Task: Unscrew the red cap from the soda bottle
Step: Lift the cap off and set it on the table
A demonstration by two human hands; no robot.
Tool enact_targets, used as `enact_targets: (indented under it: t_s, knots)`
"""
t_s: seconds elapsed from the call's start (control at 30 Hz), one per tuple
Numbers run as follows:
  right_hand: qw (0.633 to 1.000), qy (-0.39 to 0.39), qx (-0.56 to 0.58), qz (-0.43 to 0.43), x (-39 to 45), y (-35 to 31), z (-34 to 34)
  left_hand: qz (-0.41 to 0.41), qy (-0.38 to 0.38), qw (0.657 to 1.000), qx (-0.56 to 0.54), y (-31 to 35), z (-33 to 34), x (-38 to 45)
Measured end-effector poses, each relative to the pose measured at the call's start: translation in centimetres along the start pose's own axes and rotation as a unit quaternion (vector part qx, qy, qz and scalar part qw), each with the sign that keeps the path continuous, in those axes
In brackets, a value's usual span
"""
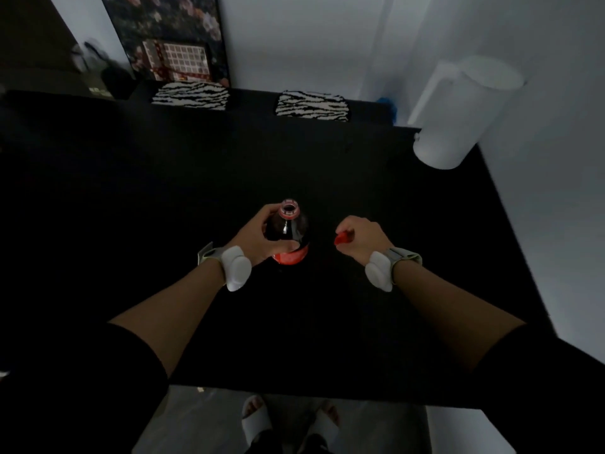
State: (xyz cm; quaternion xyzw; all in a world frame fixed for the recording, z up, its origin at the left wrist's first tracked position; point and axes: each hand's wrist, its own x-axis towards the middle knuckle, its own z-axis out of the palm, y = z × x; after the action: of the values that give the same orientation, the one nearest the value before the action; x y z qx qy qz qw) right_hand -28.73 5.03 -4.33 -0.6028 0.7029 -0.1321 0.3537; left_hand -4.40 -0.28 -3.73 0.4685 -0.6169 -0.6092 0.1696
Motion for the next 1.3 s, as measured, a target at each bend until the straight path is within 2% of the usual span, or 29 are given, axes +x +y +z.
enact_targets:
  t_s: [0.1, 0.33, 0.77, 1.0, 1.3]
  knots:
    - [1.0, 0.004, 0.002, 0.019, 0.2, 1.2, 1.2, 0.019, 0.007, 1.0, 0.009, 0.5, -0.2, 0.2]
    - [0.996, -0.061, -0.031, 0.051, 1.5, 3.2, 4.4, 0.025, 0.004, 1.0, -0.012, 0.0, -0.4, 0.6]
    - [0.996, -0.015, -0.082, 0.021, 2.1, 5.1, 7.5, 0.053, 0.004, 0.998, -0.022, -0.6, -0.2, 0.5]
    - [0.996, -0.031, -0.065, 0.045, 1.5, 4.7, 6.8, 0.046, -0.001, 0.999, -0.018, -0.3, -0.1, 0.4]
    - [0.995, 0.024, -0.037, 0.09, 0.0, 2.7, 1.3, 0.033, -0.007, 0.999, 0.003, 1.4, -0.2, -0.3]
